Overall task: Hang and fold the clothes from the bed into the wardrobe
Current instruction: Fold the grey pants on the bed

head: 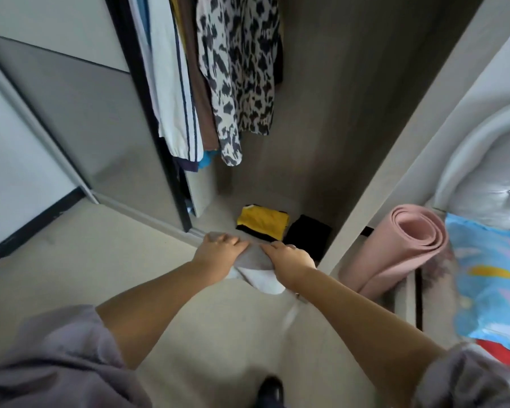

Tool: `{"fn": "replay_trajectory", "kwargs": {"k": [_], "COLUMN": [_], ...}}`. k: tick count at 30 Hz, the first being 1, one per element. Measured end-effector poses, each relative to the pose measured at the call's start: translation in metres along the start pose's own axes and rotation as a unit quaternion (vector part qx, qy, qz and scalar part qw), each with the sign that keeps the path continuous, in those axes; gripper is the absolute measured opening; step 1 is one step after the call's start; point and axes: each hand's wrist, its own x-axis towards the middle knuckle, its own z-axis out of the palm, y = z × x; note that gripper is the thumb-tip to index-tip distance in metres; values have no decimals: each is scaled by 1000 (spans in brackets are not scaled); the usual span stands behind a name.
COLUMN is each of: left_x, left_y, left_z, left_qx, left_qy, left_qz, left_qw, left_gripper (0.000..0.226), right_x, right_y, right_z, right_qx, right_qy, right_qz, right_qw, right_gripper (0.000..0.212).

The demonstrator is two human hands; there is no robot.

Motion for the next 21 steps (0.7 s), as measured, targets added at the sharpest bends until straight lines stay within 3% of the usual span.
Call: {"fn": "replay_trajectory", "kwargs": {"k": [5,15,21], "left_x": [68,295,421], "left_y": [-12,-41,-46], "left_z": [4,41,90], "left_qx": [-3,30,10], "left_qy": [-19,-68,-72], "left_qz": [23,71,126], "left_qw": [1000,995,989], "left_gripper": [69,72,67], "right_x": [52,227,330], "right_y": [32,141,207], "right_z": [4,13,51], "right_qx": [17,38,17], "right_qy": [-9,-25,-47], "right_qz": [16,89,118], "right_qw": [1000,995,992], "right_gripper": [73,74,59]}}
